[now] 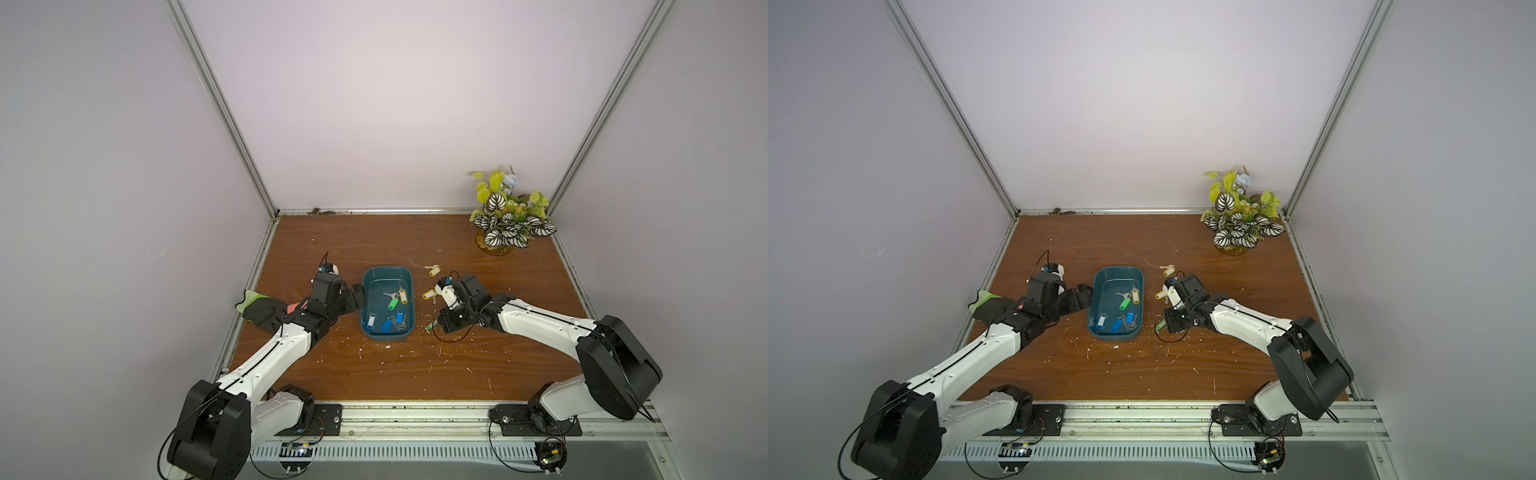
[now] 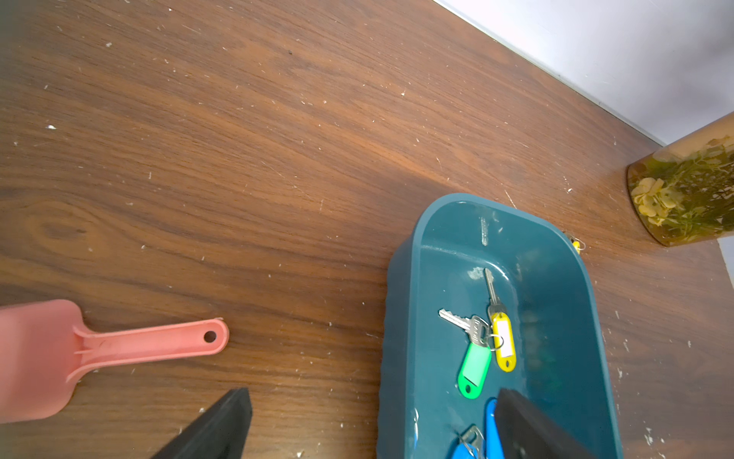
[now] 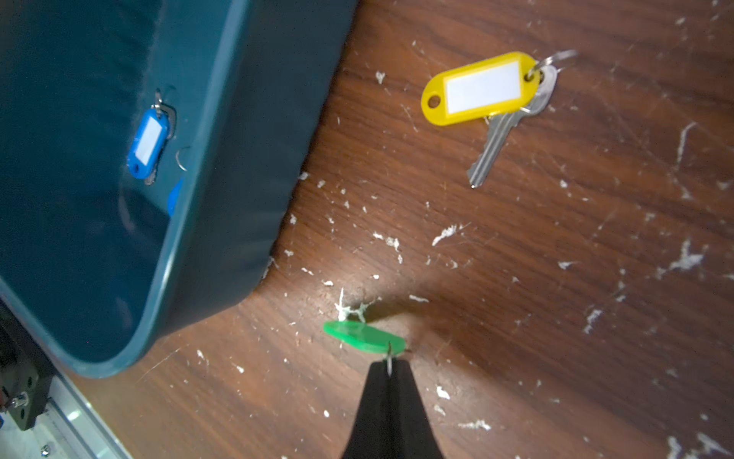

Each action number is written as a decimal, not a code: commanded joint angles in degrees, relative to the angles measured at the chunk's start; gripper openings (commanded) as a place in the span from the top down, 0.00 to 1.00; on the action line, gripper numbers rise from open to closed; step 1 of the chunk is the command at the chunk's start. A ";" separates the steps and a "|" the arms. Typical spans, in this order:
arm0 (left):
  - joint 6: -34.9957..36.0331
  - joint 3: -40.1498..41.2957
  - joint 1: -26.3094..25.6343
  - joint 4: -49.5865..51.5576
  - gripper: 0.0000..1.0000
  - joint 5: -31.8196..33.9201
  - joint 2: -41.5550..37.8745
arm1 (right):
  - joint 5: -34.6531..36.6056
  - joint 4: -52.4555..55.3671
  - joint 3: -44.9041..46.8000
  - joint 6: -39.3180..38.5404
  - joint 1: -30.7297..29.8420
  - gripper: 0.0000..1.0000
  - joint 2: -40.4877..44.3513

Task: Take the keys out of the storage box
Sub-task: Place the key at the center of the board.

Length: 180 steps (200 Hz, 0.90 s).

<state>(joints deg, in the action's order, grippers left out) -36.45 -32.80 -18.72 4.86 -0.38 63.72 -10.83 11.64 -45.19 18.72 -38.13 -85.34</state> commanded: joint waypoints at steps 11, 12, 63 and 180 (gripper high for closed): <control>0.67 -1.05 0.61 -0.47 0.00 -0.52 0.44 | 0.41 -2.93 -0.43 1.05 0.59 1.00 -1.40; 0.63 -1.04 0.61 -0.47 0.00 -0.51 0.44 | 0.44 -2.98 -0.47 1.10 0.64 1.00 -1.45; 0.61 -0.87 0.66 -0.37 0.00 -0.48 0.06 | 2.35 -2.99 -0.41 1.83 0.92 1.00 -2.90; 1.43 -0.89 0.70 0.01 0.00 -0.91 -0.87 | 5.64 1.29 -5.22 -0.02 0.95 0.60 1.30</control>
<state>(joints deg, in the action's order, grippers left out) -36.18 -32.80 -18.72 4.86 -1.19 63.90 -7.09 11.16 -46.54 20.36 -37.36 -87.35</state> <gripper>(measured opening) 0.999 0.391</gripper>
